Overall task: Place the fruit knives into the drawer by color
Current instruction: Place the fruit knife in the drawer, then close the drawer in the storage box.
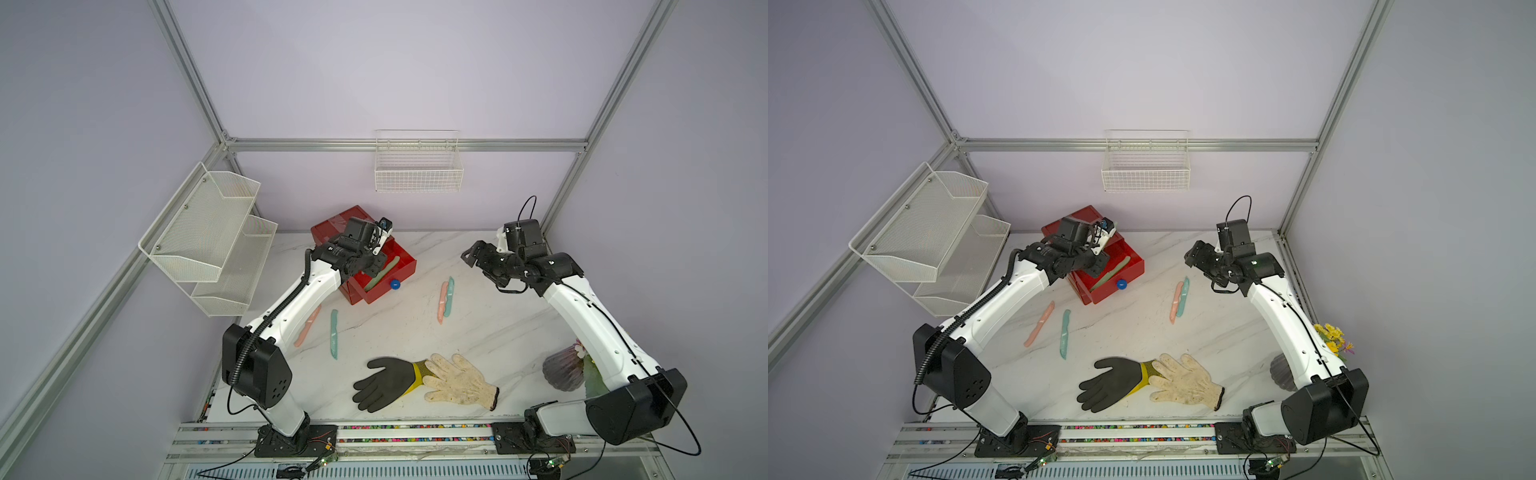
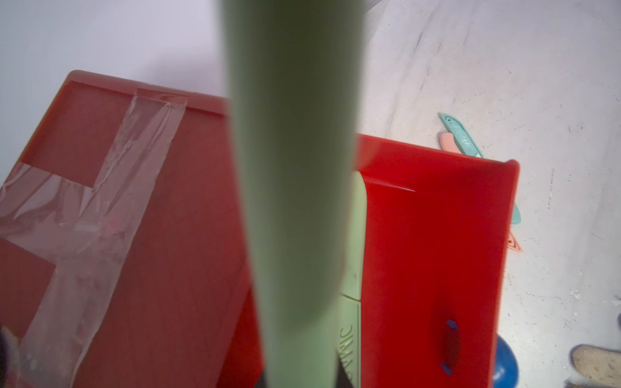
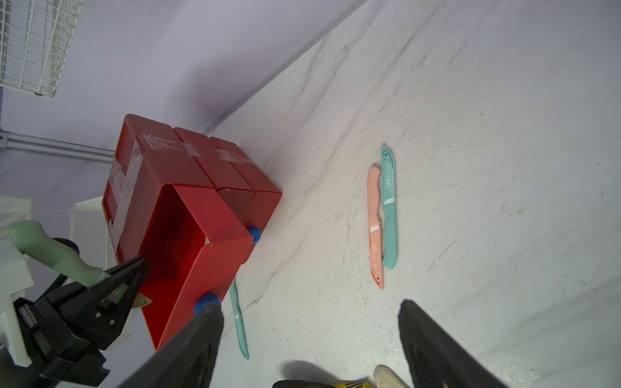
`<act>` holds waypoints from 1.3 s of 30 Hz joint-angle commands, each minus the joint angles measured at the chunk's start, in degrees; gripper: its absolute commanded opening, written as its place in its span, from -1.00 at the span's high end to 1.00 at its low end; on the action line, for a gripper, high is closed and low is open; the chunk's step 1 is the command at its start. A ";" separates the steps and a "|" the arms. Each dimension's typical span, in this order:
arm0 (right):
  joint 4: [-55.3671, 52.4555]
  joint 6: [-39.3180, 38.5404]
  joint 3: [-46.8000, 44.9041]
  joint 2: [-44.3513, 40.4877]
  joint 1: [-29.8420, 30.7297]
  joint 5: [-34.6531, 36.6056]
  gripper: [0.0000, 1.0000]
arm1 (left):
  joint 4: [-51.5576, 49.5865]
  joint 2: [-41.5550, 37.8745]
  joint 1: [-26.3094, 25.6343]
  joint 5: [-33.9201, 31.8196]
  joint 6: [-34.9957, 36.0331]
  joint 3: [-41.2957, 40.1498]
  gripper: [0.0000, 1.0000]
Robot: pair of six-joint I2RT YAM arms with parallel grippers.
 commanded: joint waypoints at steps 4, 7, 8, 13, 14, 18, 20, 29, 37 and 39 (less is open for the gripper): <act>3.62 0.27 -0.80 0.95 -0.07 -1.90 -0.68 | 2.31 -1.94 0.16 -0.24 -2.26 2.75 -1.00; 5.44 0.65 -1.87 1.84 -0.13 -3.82 -0.67 | 2.08 -1.83 0.24 -0.63 -3.80 5.58 -1.00; 5.82 0.64 -2.00 2.17 -0.08 -4.52 -0.67 | 1.90 -1.49 0.25 -0.93 -4.77 6.74 -1.00; 10.39 1.56 -4.20 4.13 0.14 -11.60 -0.39 | -0.87 1.49 2.16 0.26 -10.26 14.76 -1.00; 12.32 1.83 -5.11 4.81 0.37 -14.27 -0.06 | -1.32 2.09 2.91 0.11 -11.32 16.06 -1.00; 18.28 3.45 -8.11 8.38 2.35 -25.60 1.00 | -3.12 3.84 7.50 2.58 -19.66 18.01 -0.79; 20.45 4.35 -8.99 9.20 3.65 -27.50 1.00 | -3.98 4.55 8.97 4.64 -22.33 17.36 0.45; 27.86 8.00 -5.89 16.67 7.16 -33.65 1.00 | -4.25 7.55 11.68 10.23 -25.58 11.21 1.00; 30.03 9.42 3.02 26.89 9.99 -35.50 1.00 | -1.13 7.65 16.29 17.59 -26.49 3.70 1.00; 30.80 9.82 6.26 29.85 10.47 -35.87 1.00 | -0.97 7.30 17.01 18.97 -26.44 2.65 1.00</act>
